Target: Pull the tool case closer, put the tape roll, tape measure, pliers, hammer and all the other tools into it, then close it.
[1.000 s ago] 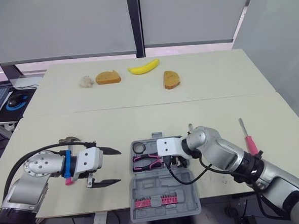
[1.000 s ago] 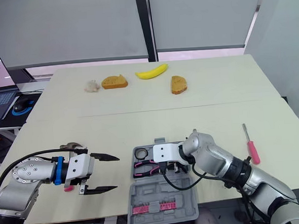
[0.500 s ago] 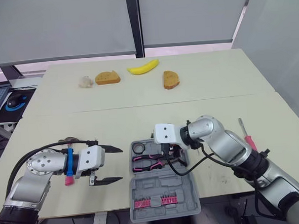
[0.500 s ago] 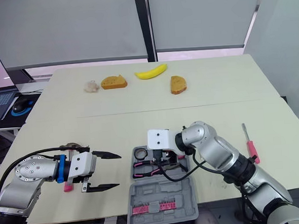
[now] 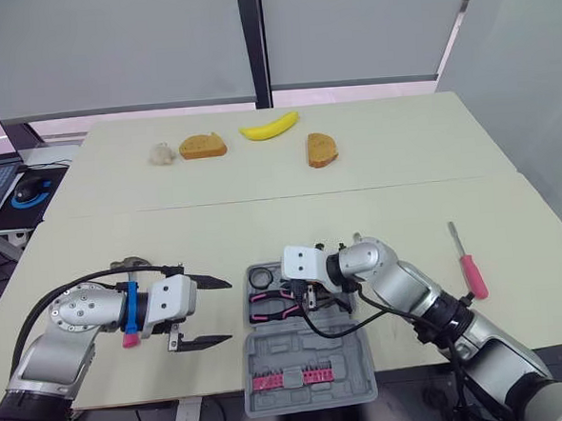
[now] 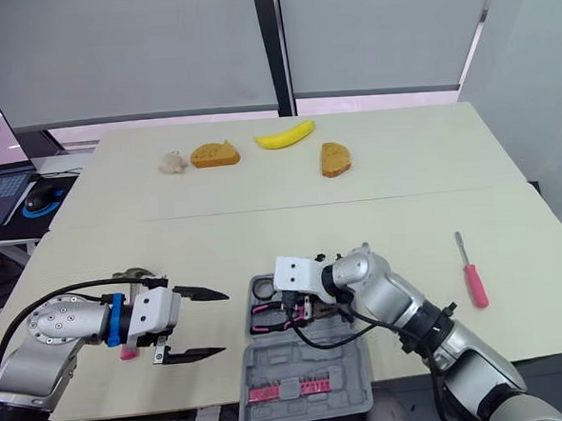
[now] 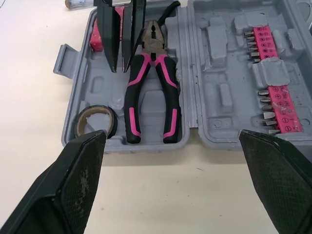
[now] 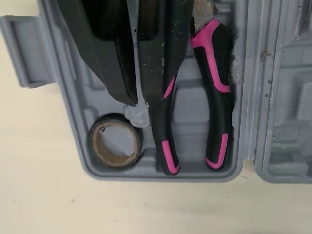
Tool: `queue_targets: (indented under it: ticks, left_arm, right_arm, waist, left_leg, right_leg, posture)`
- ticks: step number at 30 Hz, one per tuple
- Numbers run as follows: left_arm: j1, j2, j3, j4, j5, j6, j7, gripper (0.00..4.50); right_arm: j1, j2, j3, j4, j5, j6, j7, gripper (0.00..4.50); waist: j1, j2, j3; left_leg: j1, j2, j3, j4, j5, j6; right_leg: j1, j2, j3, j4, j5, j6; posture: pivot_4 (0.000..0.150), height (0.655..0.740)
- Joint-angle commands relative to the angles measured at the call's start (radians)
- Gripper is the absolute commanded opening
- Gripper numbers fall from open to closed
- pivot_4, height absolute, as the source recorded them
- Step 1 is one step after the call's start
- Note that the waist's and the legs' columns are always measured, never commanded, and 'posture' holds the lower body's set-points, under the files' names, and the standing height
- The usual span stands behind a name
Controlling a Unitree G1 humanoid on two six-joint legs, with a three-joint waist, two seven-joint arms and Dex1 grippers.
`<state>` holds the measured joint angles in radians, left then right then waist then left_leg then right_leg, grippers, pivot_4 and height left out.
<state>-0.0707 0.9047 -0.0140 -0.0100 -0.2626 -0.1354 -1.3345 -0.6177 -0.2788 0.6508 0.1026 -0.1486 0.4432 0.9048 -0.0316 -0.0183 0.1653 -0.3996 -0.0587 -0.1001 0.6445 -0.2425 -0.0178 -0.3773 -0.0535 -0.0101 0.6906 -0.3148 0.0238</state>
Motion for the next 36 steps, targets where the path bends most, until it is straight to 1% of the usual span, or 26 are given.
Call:
queue_targets:
  ticks: [1,8,12,16,20,24,27,30,33,34,36]
  left_arm:
    - [0.004,0.007,0.020,-0.038,-0.015,0.005,0.010,4.50]
    - [0.006,0.021,0.017,-0.058,-0.016,0.040,0.011,4.50]
    - [0.014,0.029,0.020,-0.066,-0.019,0.055,0.007,4.50]
    - [0.030,0.043,0.026,-0.070,-0.015,0.083,0.012,4.50]
    - [0.033,0.043,0.038,-0.018,0.026,0.104,0.073,4.50]
    - [0.044,0.032,0.063,-0.014,0.011,0.133,0.114,4.50]
    - [0.067,0.030,0.077,-0.012,0.002,0.147,0.129,4.50]
    - [0.101,0.032,0.084,-0.021,-0.018,0.151,0.110,4.50]
    - [0.146,0.031,0.077,-0.001,-0.004,0.086,0.093,3.92]
    - [0.154,0.027,0.062,0.022,0.015,0.053,0.089,3.60]
    - [0.164,0.024,0.033,0.060,0.047,0.009,0.079,2.93]
  right_arm:
    - [0.001,0.016,0.014,0.031,-0.027,-0.027,-0.012,0.04]
    - [0.033,-0.005,0.075,0.140,-0.109,-0.091,0.001,0.04]
    - [0.049,-0.009,0.074,0.144,-0.128,-0.134,0.001,0.04]
    - [0.044,0.030,-0.006,0.094,-0.089,-0.181,-0.040,0.04]
    - [0.060,0.024,-0.127,-0.060,-0.002,-0.138,-0.025,0.04]
    - [0.113,-0.069,-0.248,-0.240,0.092,-0.124,0.020,0.04]
    - [0.198,-0.197,-0.344,-0.359,0.149,-0.144,0.066,0.04]
    - [0.280,-0.329,-0.392,-0.428,0.181,-0.135,0.129,0.04]
    - [0.443,-0.475,-0.480,-0.460,0.205,-0.152,0.165,0.00]
    - [0.505,-0.519,-0.501,-0.454,0.205,-0.172,0.178,0.00]
    - [0.584,-0.562,-0.510,-0.444,0.203,-0.203,0.179,0.00]
  waist:
    - [0.000,0.000,0.000]
    - [0.000,0.000,-0.001]
    - [0.000,0.000,-0.002]
    - [0.000,0.000,-0.002]
    - [0.000,0.001,-0.001]
    - [0.003,0.001,-0.001]
    - [0.009,0.001,-0.001]
    - [0.009,0.001,-0.001]
    - [0.007,0.001,-0.001]
    - [0.008,0.001,-0.001]
    - [0.009,0.001,-0.001]
  left_leg:
    - [0.000,0.000,0.000,0.000,0.000,0.000]
    - [0.002,0.000,0.001,0.000,0.000,0.000]
    - [0.006,0.000,0.001,-0.001,0.000,0.000]
    - [0.008,0.000,0.000,-0.001,0.000,0.000]
    - [0.006,0.000,0.000,-0.001,0.000,0.000]
    - [0.002,0.000,0.000,0.000,0.000,0.000]
    - [0.001,0.000,-0.001,0.000,0.000,0.000]
    - [0.001,-0.001,0.000,-0.001,0.000,0.000]
    - [0.000,0.000,0.000,-0.001,0.000,0.000]
    - [0.000,0.000,0.000,-0.002,0.000,0.000]
    - [0.001,0.001,0.000,-0.002,0.000,0.000]
  right_leg:
    - [0.000,0.000,0.000,0.000,0.000,0.000]
    - [-0.001,0.000,0.000,0.001,0.000,0.000]
    - [0.001,0.000,0.000,0.001,0.000,0.000]
    - [0.003,0.000,0.000,0.000,0.000,0.000]
    - [0.003,0.000,0.001,0.000,0.000,0.000]
    - [0.001,0.000,0.000,0.001,0.000,0.000]
    - [0.002,0.000,0.000,-0.002,0.000,0.000]
    - [0.004,-0.001,0.000,-0.004,0.000,0.000]
    - [0.004,-0.001,-0.001,-0.005,0.000,0.000]
    - [0.004,-0.001,-0.001,-0.005,0.000,0.000]
    - [0.005,-0.001,-0.001,-0.007,-0.001,-0.001]
  posture:
    - [0.150,0.7400]
    - [0.150,0.7400]
    - [0.150,0.7400]
    - [0.150,0.7400]
    - [0.150,0.7400]
    - [0.150,0.7400]
    - [0.150,0.7400]
    - [0.150,0.7400]
    - [0.150,0.7400]
    - [0.150,0.7400]
    - [0.150,0.7400]
